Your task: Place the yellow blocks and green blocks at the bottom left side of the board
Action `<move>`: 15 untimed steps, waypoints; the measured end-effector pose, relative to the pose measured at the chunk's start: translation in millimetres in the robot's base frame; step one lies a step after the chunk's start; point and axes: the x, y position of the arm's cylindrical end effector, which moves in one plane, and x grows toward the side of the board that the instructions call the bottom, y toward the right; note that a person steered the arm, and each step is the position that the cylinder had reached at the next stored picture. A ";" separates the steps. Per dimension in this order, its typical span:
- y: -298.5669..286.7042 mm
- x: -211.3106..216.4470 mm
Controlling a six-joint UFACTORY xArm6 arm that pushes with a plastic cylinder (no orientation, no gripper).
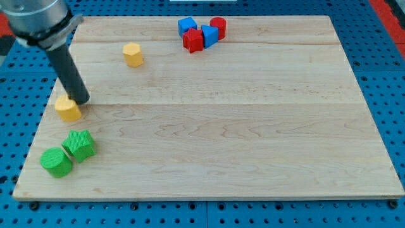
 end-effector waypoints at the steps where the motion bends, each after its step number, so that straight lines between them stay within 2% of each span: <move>1: 9.2 -49.5; 2: -32.4 -45.8; 3: -59.5 -13.5; 4: -50.7 17.4; 6: -19.2 -22.9; 8: 14.7 26.4; 9: 20.1 -20.9; 10: -11.8 -67.4; 11: 25.5 -142.1; 12: 107.2 -173.2; 13: 140.9 -124.6; 14: 114.0 -131.7; 15: 110.3 -164.7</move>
